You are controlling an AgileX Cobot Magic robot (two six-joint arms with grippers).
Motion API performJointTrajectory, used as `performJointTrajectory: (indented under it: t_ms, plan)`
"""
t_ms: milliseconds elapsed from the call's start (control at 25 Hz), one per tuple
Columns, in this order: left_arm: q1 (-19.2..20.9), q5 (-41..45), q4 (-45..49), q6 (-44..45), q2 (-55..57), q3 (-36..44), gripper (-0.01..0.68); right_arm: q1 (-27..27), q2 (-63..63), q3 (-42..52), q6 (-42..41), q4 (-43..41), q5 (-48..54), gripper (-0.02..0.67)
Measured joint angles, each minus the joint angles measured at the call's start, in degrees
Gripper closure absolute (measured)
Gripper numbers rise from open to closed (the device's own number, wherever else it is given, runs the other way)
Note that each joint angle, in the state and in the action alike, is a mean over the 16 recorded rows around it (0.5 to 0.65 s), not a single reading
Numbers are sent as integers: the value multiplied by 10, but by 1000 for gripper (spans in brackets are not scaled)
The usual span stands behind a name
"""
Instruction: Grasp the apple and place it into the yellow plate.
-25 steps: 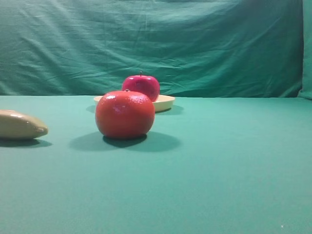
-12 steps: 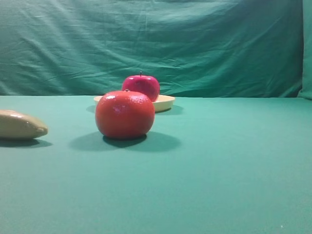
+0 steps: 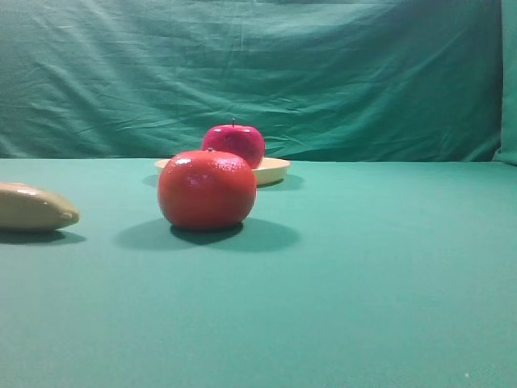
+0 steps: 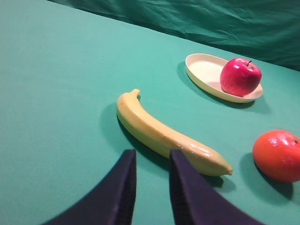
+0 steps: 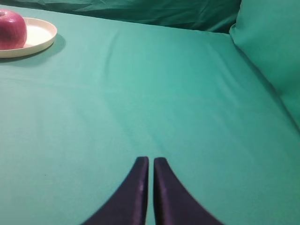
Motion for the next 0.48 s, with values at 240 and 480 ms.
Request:
performJointTrajectory:
  t_ms: [240, 480]
  plan:
    - [0, 0, 0, 0, 0, 0, 516, 0, 0, 0, 0, 0, 0, 649]
    - [0, 0, 0, 0, 0, 0, 516, 0, 0, 0, 0, 0, 0, 649]
